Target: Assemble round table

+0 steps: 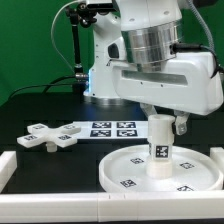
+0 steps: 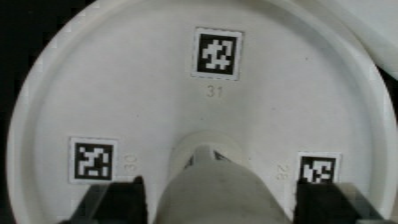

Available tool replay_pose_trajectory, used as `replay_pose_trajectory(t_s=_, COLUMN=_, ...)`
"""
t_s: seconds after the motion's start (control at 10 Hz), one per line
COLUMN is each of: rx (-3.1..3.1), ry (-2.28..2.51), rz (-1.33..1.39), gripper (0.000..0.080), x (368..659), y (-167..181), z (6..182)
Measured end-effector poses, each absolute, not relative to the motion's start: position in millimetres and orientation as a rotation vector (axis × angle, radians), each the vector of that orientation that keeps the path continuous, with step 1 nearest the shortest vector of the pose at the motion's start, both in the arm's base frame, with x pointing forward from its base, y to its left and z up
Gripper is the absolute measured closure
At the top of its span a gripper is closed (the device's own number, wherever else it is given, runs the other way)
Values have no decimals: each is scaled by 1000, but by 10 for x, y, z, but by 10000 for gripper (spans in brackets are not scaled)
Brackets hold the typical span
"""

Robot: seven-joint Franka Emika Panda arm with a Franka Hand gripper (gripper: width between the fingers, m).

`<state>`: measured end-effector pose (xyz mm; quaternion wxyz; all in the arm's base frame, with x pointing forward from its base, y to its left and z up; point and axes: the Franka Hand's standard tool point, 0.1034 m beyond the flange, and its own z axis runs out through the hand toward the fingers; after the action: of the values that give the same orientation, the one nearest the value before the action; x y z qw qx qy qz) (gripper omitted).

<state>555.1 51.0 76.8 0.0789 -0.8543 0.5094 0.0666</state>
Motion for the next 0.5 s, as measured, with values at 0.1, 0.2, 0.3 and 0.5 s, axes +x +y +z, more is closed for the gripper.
replay_pose_trajectory(t_s=0.1, rx=-2506, ry=1594, rz=208, gripper=391, x=5558, y=516, z=773)
replay_pose_trajectory(t_s=0.2, rx=-2502, ry=1603, rz=210, gripper=391, x=5555, y=530, z=770)
replay_pose_trajectory(t_s=0.3, rx=-2515, ry=1580, rz=207, gripper=391, x=5554, y=532, z=770)
replay_pose_trajectory(t_s=0.5, rx=-2593, ry=1438, rz=187, gripper=203, x=5563, y=525, z=774)
